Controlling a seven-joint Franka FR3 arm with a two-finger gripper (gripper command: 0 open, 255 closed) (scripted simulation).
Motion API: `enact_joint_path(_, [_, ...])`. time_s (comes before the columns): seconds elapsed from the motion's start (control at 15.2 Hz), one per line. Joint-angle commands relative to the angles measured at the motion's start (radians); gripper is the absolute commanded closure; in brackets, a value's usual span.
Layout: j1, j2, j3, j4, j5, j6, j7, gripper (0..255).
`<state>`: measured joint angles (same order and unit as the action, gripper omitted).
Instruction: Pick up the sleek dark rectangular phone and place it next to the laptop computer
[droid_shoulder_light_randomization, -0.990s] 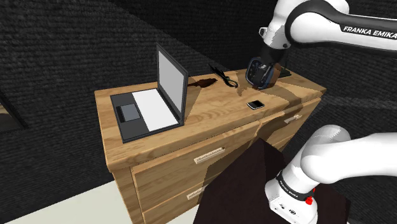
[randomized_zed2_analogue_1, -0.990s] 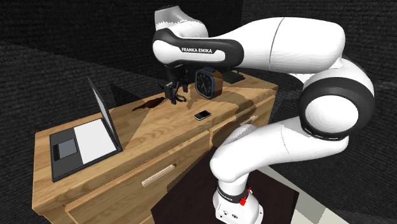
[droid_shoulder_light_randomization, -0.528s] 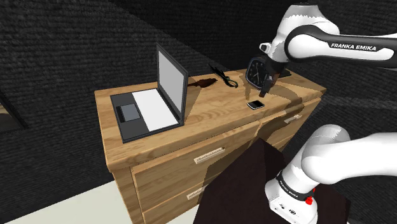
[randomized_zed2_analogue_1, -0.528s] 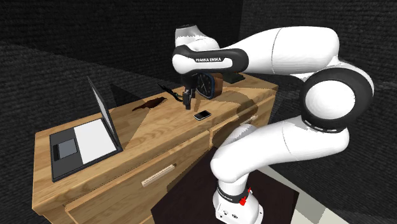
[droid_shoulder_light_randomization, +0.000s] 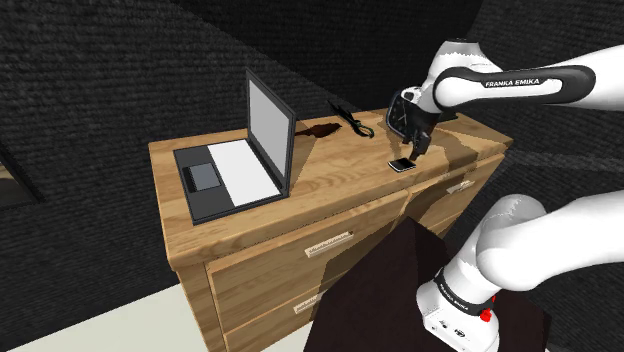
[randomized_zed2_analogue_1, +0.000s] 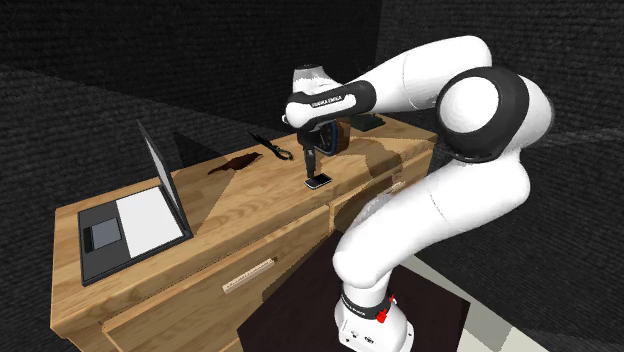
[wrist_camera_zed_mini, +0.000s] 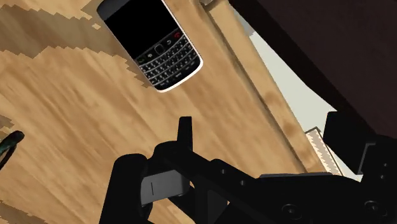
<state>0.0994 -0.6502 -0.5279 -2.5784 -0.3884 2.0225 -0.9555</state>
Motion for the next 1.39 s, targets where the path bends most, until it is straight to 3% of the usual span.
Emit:
enact_joint_path(0.0, [0.029,0.066,-0.075,0.015,-0.010,0.056,-0.118,0])
enact_joint_path(0.2, [0.093,0.187,-0.192,0.055,0.006,0.138,-0.294,0])
enact_joint_path(0.4, [0.176,0.323,-0.311,0.105,0.066,0.215,-0.482,0])
enact_joint_path(0.92, [0.209,0.417,-0.367,0.060,0.115,0.342,-0.524,0])
enact_joint_path(1.32, [0.209,0.417,-0.366,0.060,0.115,0.342,-0.524,0])
